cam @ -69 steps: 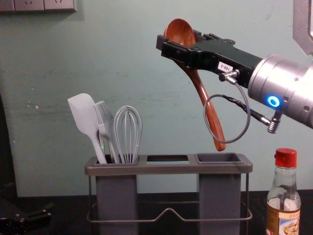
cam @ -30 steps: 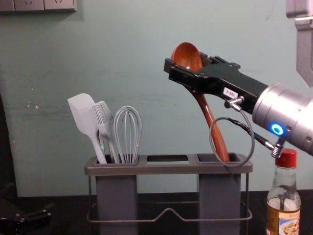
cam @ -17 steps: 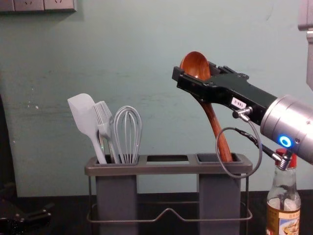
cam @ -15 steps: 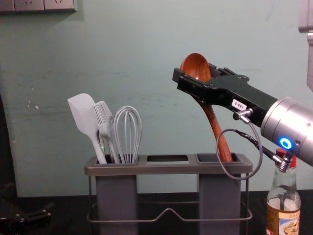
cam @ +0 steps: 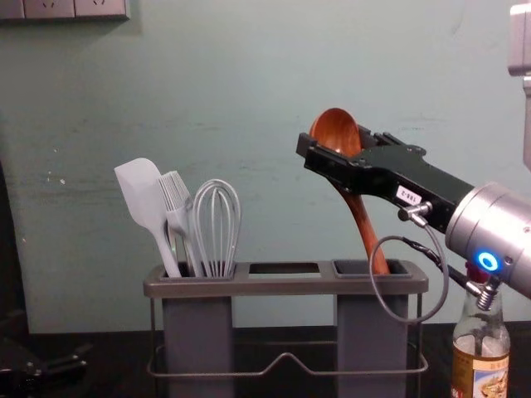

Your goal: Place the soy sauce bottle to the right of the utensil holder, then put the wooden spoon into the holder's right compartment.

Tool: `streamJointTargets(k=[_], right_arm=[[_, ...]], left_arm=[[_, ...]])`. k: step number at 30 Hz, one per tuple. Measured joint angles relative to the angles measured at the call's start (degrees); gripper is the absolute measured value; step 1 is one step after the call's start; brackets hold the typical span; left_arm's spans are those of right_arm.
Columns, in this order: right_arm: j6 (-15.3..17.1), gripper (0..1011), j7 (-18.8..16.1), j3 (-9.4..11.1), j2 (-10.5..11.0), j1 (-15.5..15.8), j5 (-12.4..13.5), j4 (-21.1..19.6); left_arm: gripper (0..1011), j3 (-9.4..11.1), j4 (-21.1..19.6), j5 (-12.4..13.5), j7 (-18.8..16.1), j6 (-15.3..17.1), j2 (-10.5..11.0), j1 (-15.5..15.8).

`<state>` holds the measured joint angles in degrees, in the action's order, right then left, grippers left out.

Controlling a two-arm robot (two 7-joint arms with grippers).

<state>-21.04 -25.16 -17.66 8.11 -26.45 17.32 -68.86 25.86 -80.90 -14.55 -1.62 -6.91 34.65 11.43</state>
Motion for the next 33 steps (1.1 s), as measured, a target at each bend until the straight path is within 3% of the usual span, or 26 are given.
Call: streamJointTargets(k=[28,33], right_arm=[[0.4,840,-0.9,0.0,0.6,1.6,0.4,-0.3],[0.4,941,-0.8,0.0,0.6,1.6,0.4,-0.3]], left_arm=[[1005,0.0,0.0,0.0,0.0,0.0,0.0,0.0],[1005,0.0,0.0,0.0,0.0,0.0,0.0,0.0]])
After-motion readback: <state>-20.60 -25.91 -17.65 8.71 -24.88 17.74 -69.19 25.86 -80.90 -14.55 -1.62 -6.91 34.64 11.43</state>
